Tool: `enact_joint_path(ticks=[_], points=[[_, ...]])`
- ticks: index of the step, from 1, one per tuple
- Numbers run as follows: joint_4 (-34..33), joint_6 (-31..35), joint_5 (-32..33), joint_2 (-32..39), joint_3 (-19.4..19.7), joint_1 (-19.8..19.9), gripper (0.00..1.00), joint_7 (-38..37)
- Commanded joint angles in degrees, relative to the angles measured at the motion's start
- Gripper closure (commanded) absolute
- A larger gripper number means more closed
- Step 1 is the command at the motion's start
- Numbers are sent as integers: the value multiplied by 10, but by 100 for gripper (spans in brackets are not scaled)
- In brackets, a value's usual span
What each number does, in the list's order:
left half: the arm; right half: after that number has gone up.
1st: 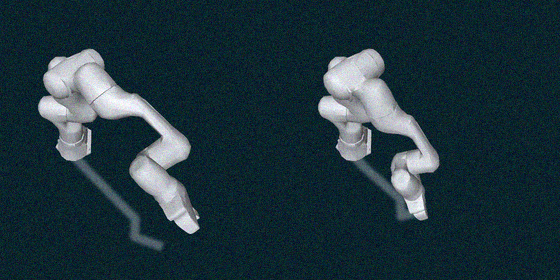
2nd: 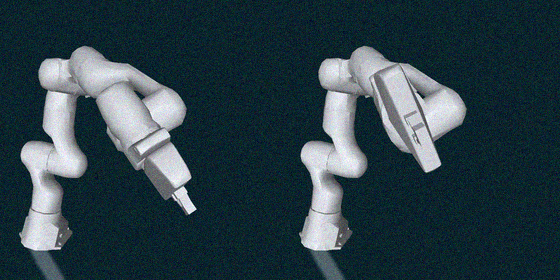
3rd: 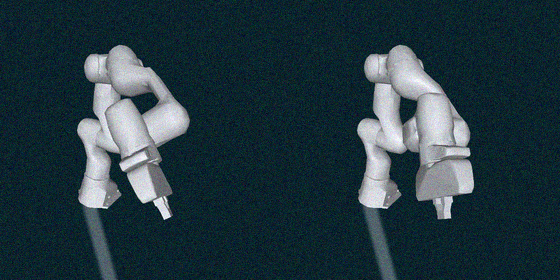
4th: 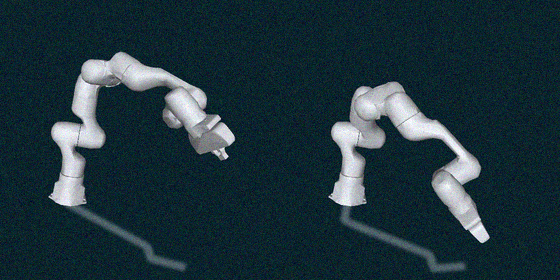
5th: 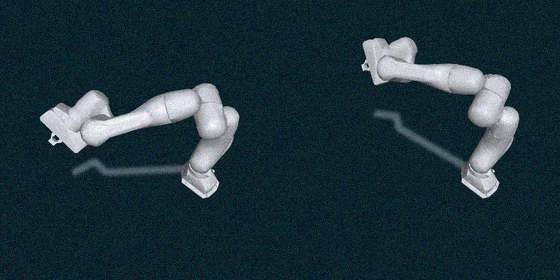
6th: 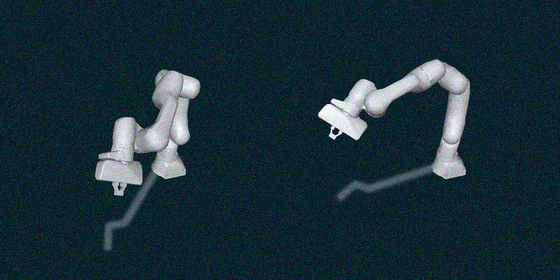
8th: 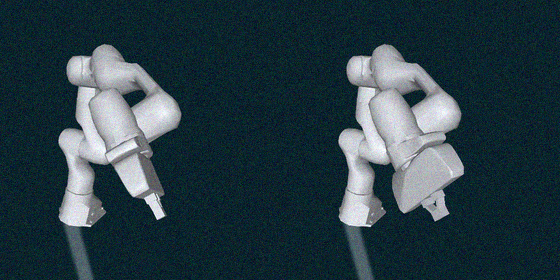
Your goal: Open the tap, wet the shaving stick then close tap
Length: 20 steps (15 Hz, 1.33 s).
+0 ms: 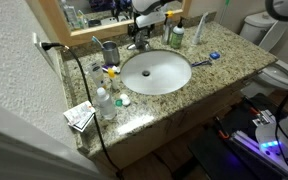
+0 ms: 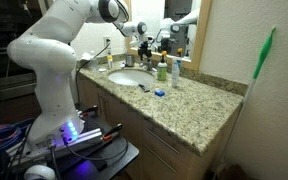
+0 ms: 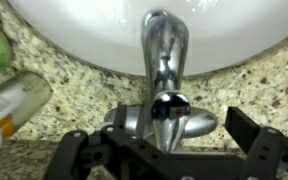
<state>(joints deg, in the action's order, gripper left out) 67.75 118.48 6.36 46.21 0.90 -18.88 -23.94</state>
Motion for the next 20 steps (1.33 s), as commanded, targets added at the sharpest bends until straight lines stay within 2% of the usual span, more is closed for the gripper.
enact_joint_path(ticks=[1,2,3,6,11,12,15,17,20], points=[[89,-87,6,-124,3,-7,0,0],[97,-114,8,-151,-5,-3,0,-1],[30,-91,6,-81,-9,0,0,-3],[63,-120,7,-139,-14,3,0,-4],[52,-97,2,-101,-8,13,0,-26],[63,-108,4,-119,-12,9,0,-18],[60,-102,3,-104,-10,13,0,-23],[12,-118,-6,-53,-14,17,0,-15],[-8,-76,-11,-14,-15,20,0,-10]])
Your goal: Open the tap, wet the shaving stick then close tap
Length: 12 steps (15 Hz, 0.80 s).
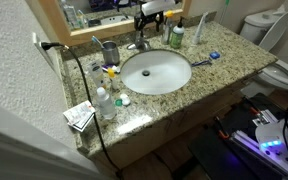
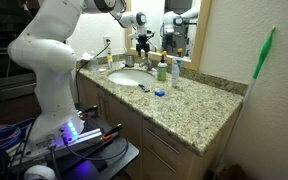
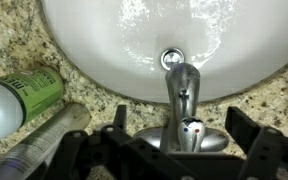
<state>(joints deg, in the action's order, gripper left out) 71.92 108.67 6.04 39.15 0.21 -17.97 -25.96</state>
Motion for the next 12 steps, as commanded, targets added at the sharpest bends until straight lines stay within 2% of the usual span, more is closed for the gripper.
enact_joint_path(ticks=[1,2,3,4,5,7,9,12], points=[[-55,41,-7,69,-6,11,0,6],[-59,58,-4,78,0,8,0,-6],[-31,39,0,52,0,2,0,-3],[-38,51,-1,65,2,2,0,-4],[-32,42,4,56,4,-3,25,-5],[-17,36,16,32,9,-15,33,-16],[-2,30,24,5,6,-23,47,-13],[-16,-7,31,-6,3,-28,68,-15]])
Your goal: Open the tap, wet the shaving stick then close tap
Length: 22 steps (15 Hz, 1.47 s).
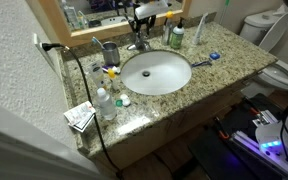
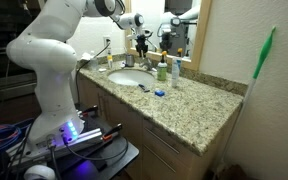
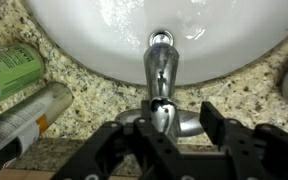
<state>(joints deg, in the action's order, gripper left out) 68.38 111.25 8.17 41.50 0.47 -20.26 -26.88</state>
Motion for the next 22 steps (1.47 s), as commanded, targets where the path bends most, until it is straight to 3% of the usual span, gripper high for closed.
enact_joint_path(ticks=[1,2,3,5,11,12,15,17,22], points=[[14,-52,7,-28,0,-4,75,-8],[11,-66,2,-26,-2,-1,81,-8],[9,-79,1,-26,-1,1,40,-14],[2,-86,7,-16,5,3,42,-26],[3,-17,7,6,5,14,2,-14],[3,-3,3,10,4,16,1,-13],[-1,15,-1,22,6,20,0,-14],[-3,22,0,29,8,20,25,-14],[7,46,3,26,9,19,60,-16]])
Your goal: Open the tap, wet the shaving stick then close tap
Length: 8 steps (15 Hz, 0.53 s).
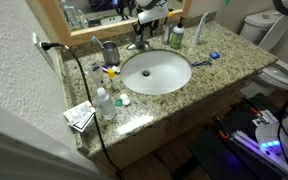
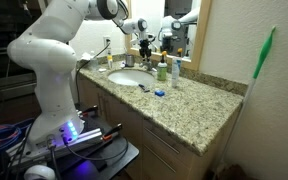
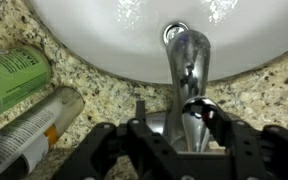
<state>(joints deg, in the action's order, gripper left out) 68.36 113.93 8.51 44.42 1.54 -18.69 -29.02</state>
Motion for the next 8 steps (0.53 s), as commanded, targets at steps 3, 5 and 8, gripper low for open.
enact_joint_path(ticks=[3,5,8], points=[[16,33,-8,-11,-6,5,81,7],[22,47,-21,-15,-14,9,94,10],[45,72,-47,-31,-25,19,94,15]])
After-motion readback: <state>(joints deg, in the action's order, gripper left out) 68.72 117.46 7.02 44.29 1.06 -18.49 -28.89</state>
